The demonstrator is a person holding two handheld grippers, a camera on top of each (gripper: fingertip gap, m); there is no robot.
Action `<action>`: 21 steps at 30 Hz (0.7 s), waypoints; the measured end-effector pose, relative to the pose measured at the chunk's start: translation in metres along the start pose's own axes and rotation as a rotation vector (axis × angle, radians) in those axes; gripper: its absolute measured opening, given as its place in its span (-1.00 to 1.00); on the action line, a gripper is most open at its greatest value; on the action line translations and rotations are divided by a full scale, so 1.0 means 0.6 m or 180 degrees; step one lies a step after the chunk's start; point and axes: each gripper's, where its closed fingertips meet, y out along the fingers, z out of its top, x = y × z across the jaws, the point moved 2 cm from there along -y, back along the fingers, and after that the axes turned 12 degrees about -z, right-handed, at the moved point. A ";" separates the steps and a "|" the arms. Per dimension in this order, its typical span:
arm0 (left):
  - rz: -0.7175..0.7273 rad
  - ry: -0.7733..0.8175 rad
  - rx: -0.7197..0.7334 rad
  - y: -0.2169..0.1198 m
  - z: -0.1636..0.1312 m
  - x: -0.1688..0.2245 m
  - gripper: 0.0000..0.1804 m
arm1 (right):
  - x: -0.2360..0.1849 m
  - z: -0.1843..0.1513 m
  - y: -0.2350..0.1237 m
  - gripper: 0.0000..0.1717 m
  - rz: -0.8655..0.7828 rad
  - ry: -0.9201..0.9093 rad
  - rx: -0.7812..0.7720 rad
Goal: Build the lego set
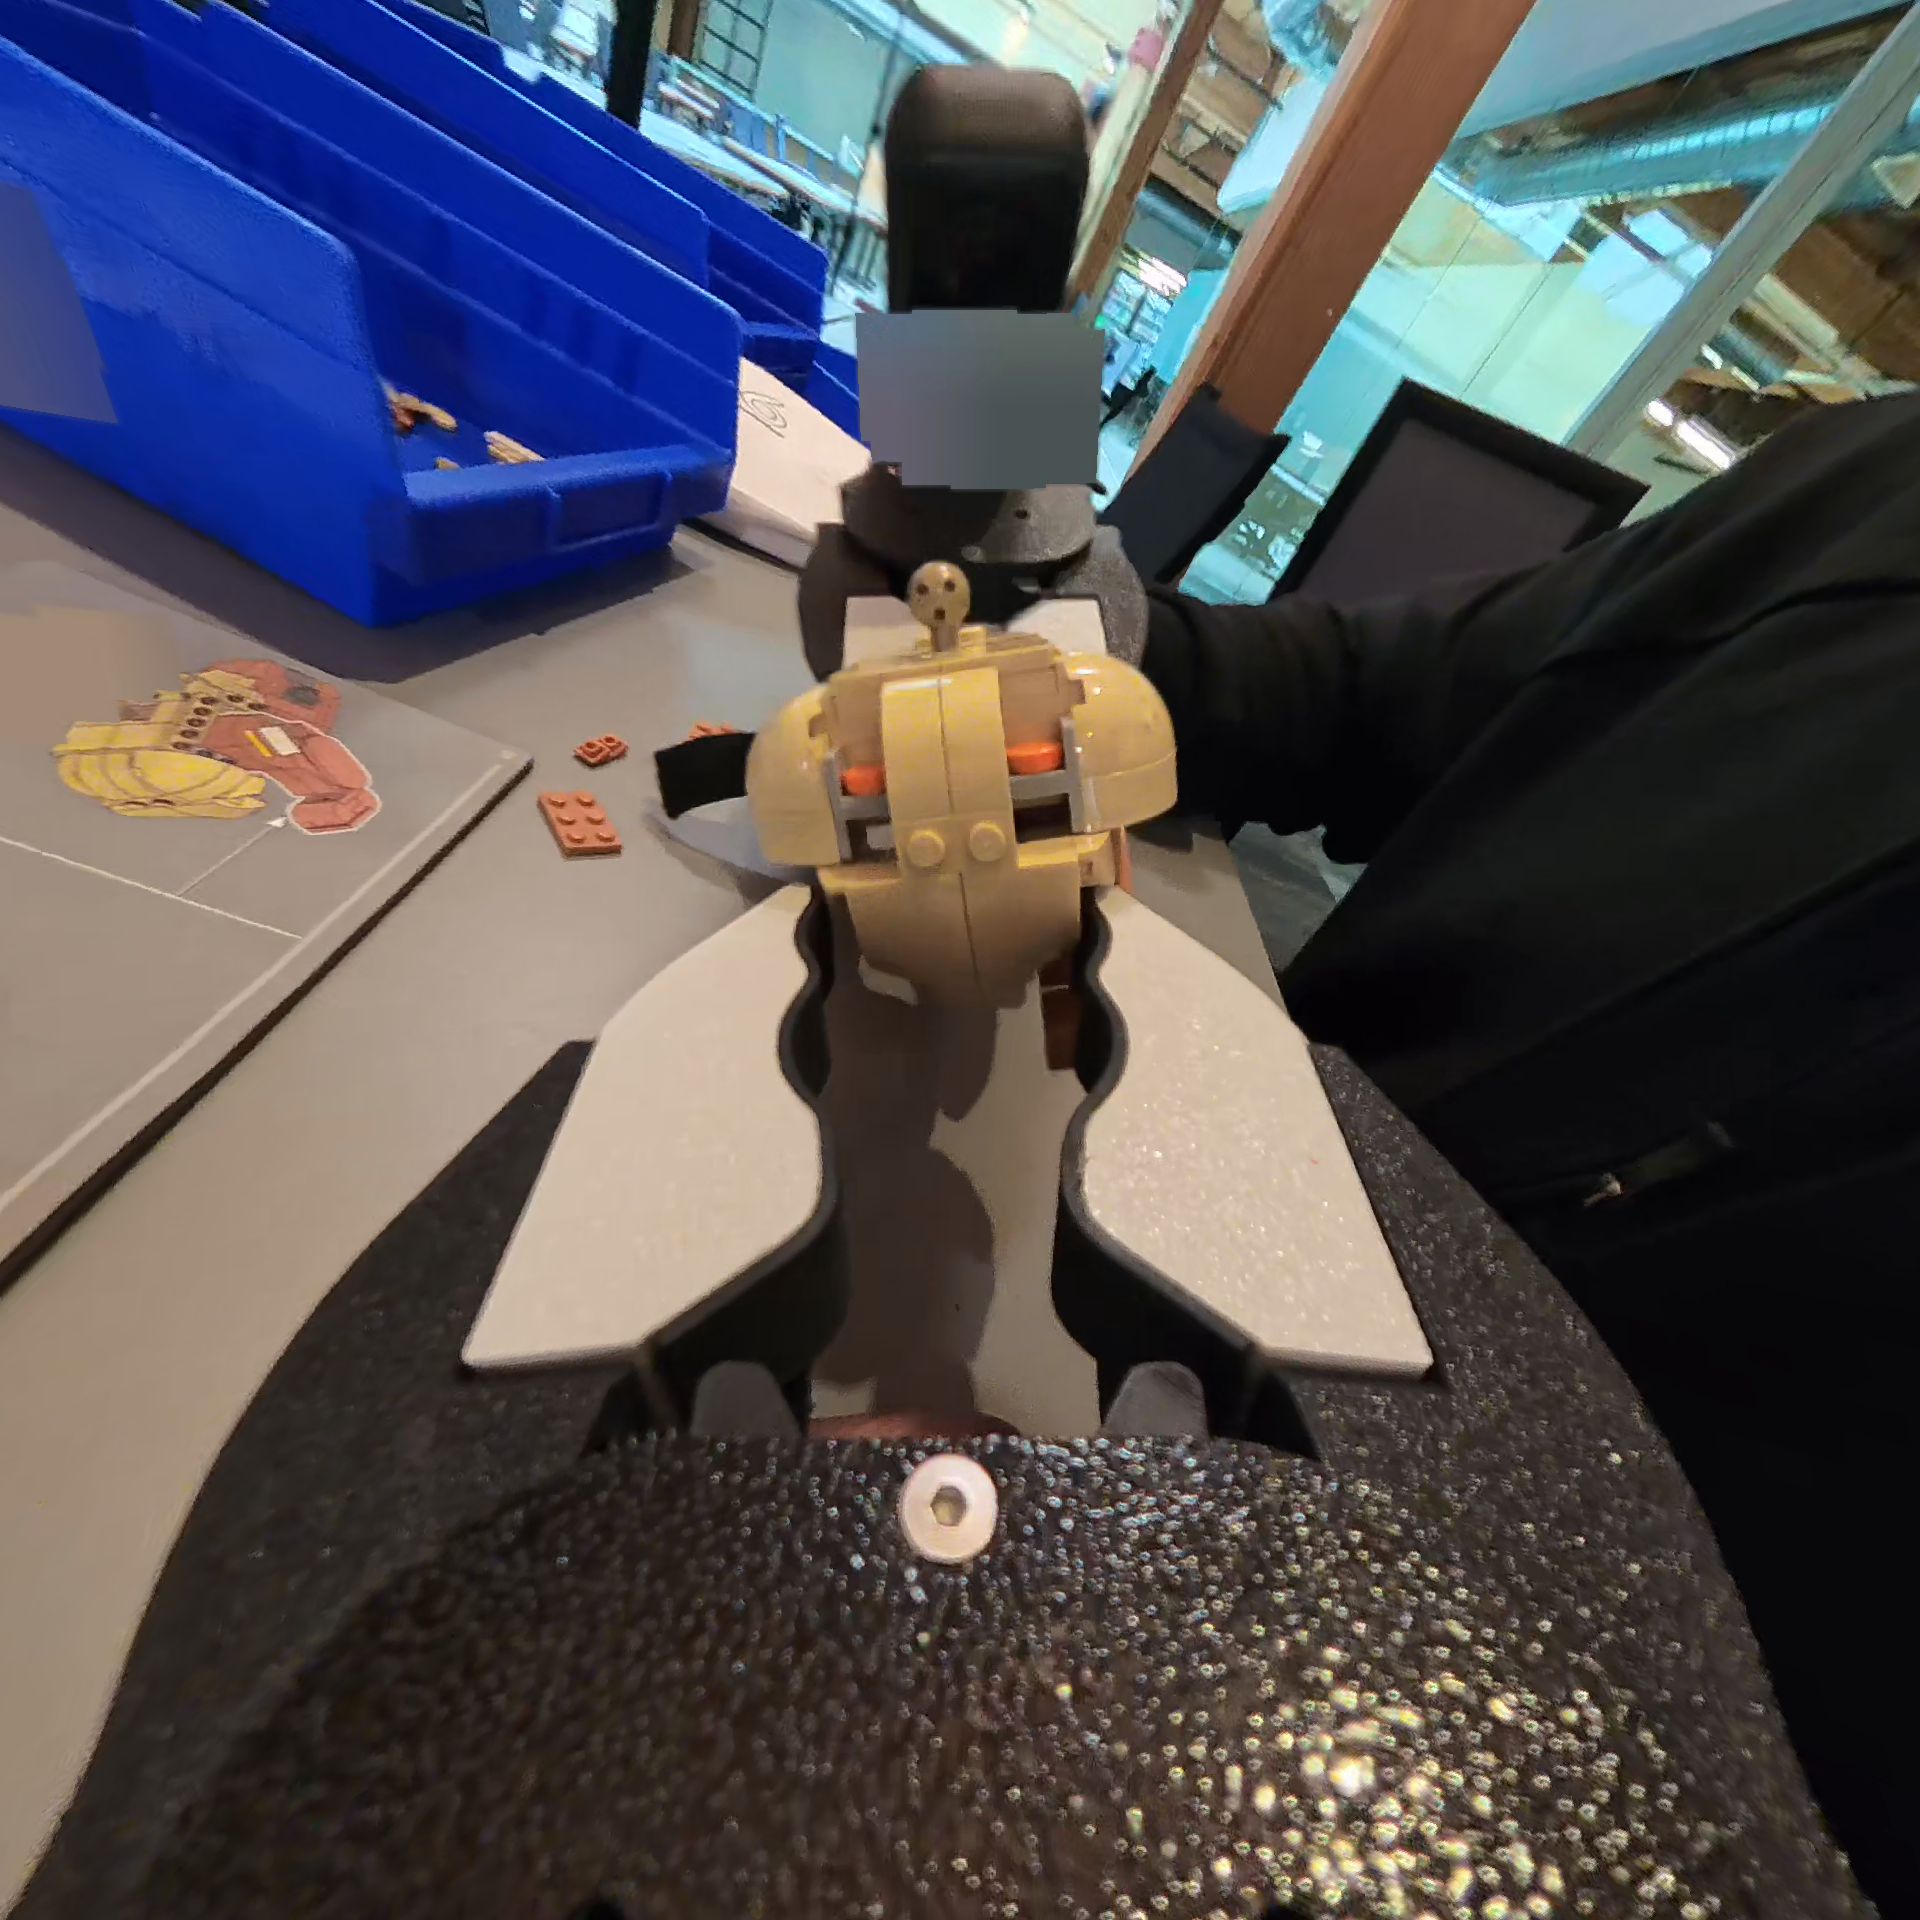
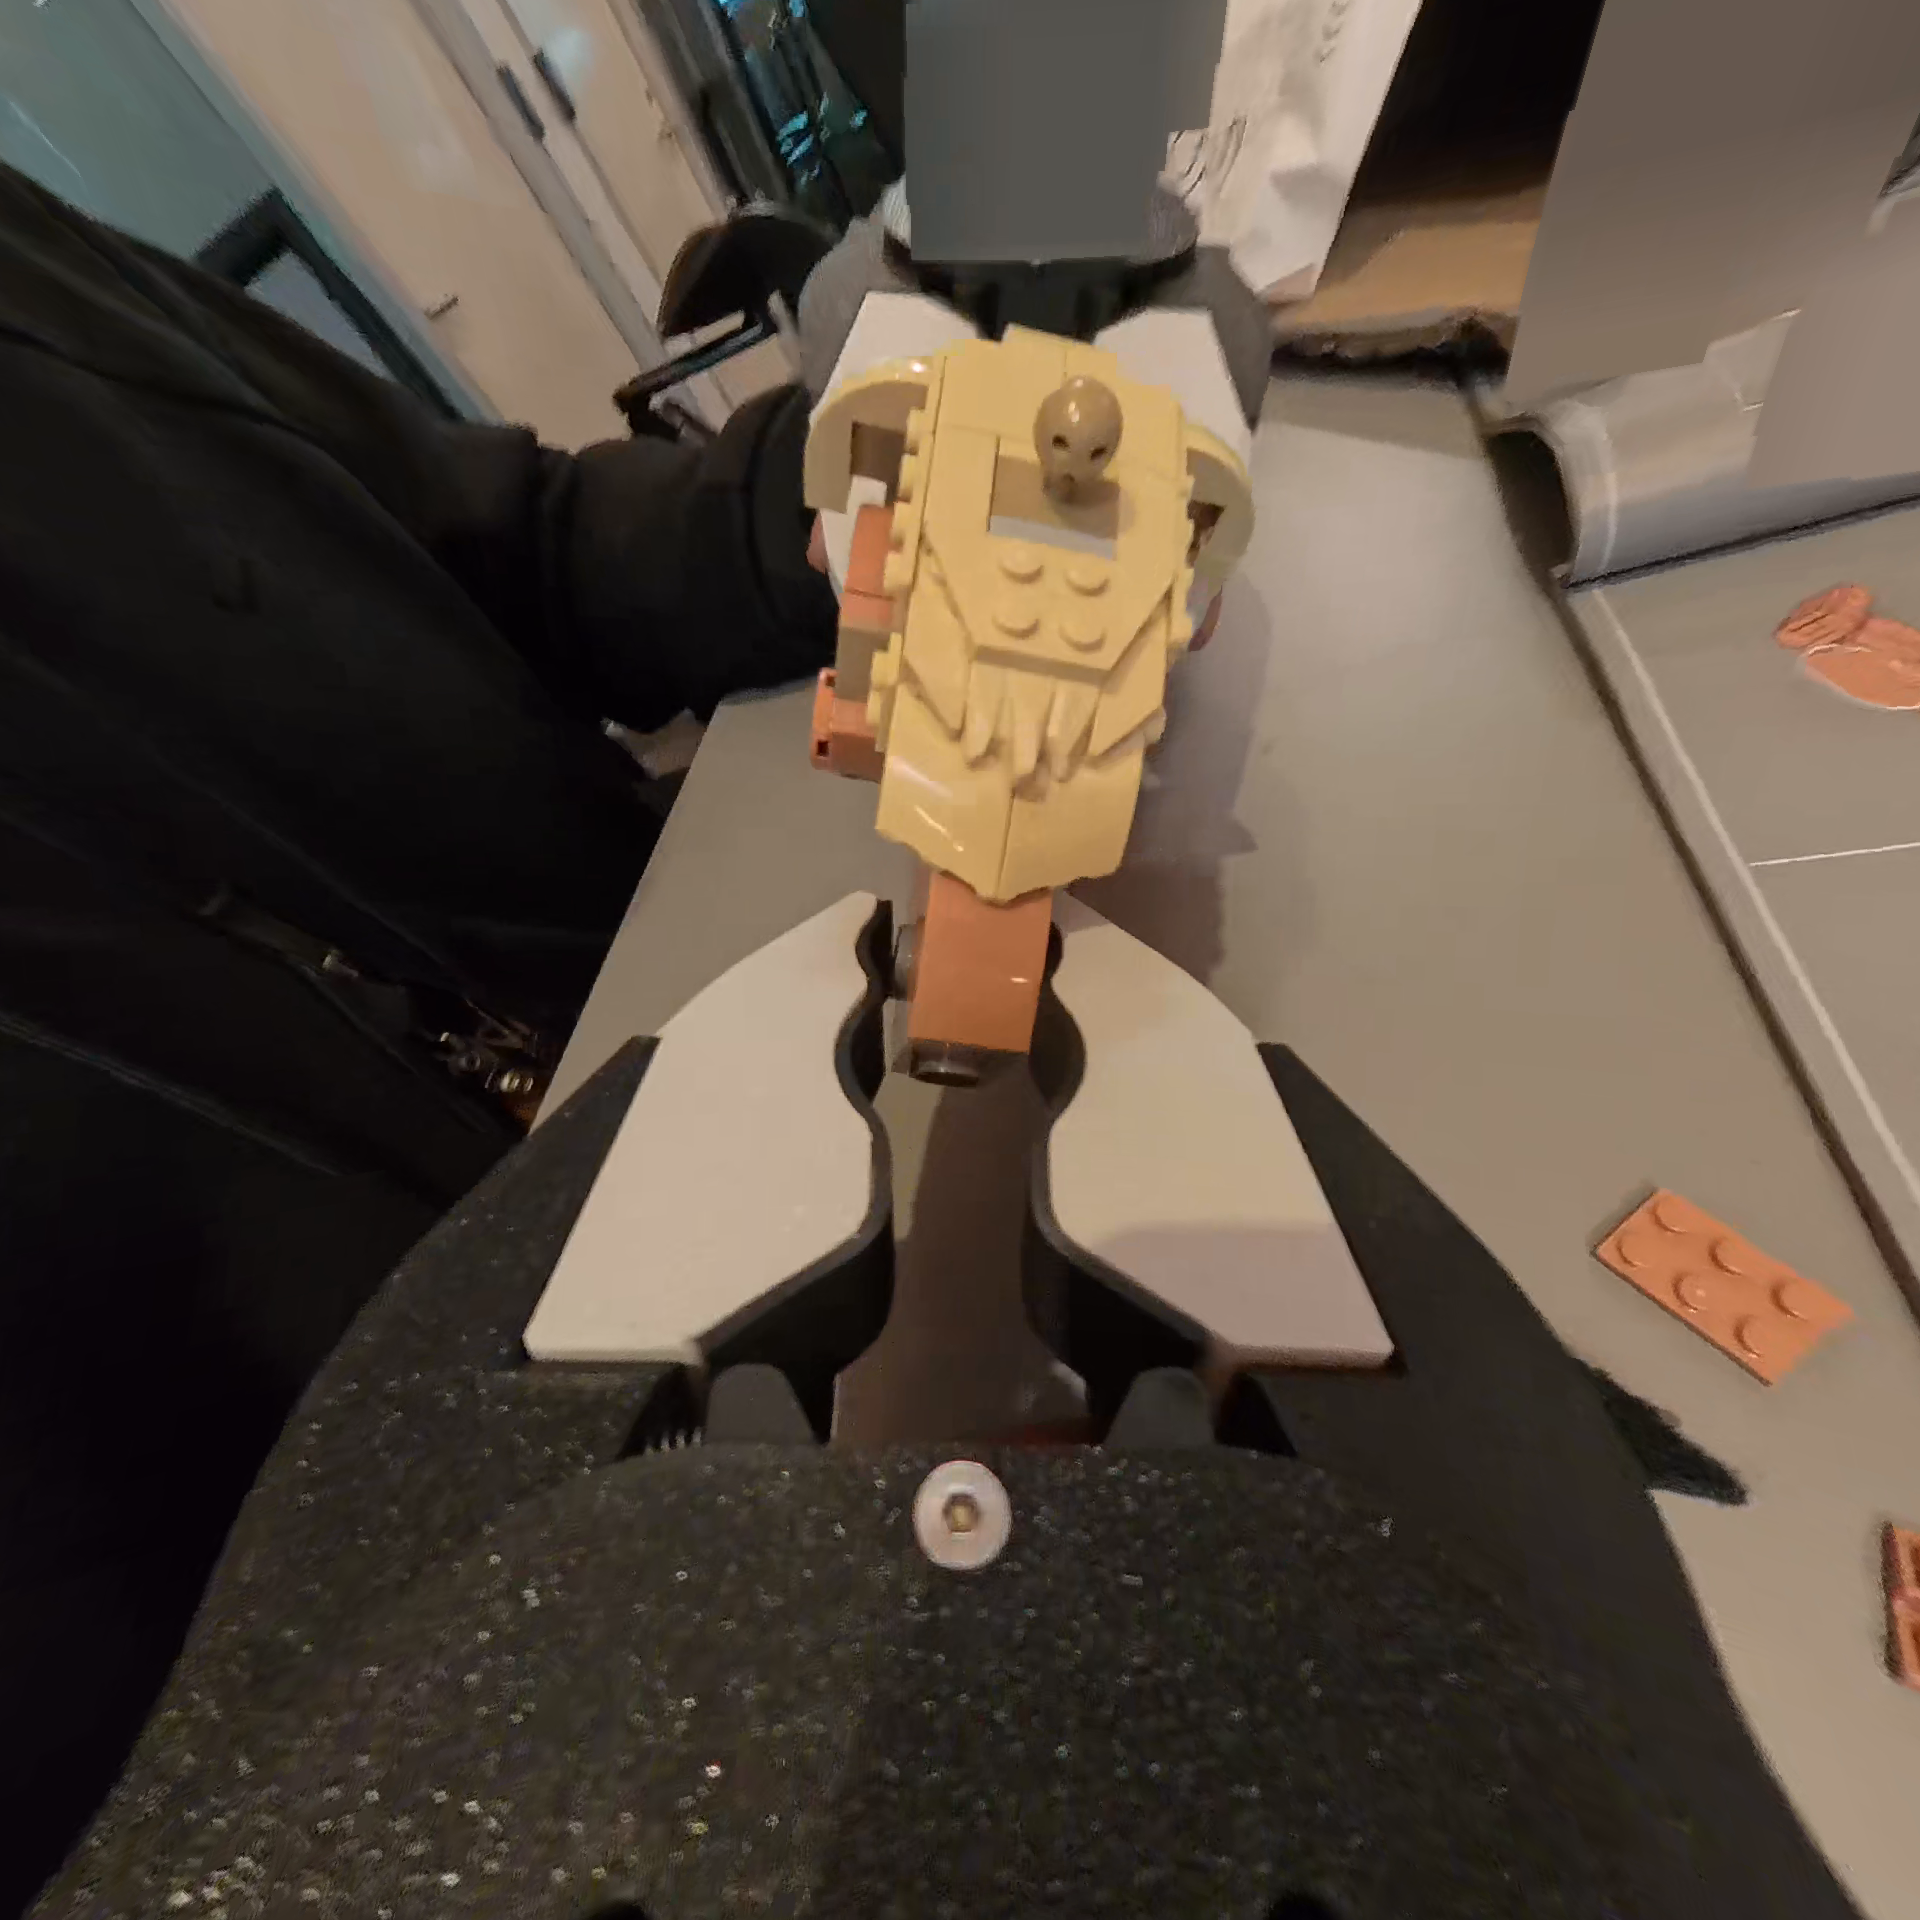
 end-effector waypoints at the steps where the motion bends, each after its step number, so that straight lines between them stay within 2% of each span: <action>1: 0.0052 -0.0050 0.0063 -0.004 0.002 -0.005 -0.52 | 0.003 0.007 -0.003 -0.72 -0.0063 0.0054 0.0115; 5: 0.0164 -0.0268 0.0127 -0.017 -0.003 -0.010 -0.48 | 0.017 0.019 -0.013 -0.74 -0.0257 0.0267 0.0361; 11: 0.0485 -0.0292 0.0206 -0.031 -0.008 -0.012 -0.46 | 0.021 0.012 -0.007 -0.75 -0.0434 0.0387 0.0282; 17: 0.0766 -0.0419 0.0131 -0.031 -0.020 -0.022 -0.44 | 0.029 0.011 -0.005 -0.75 -0.0223 0.1228 0.0218; 21: 0.0677 -0.0568 0.0303 -0.033 -0.013 -0.028 -0.49 | 0.035 0.017 -0.009 -0.74 -0.0006 0.1705 0.0305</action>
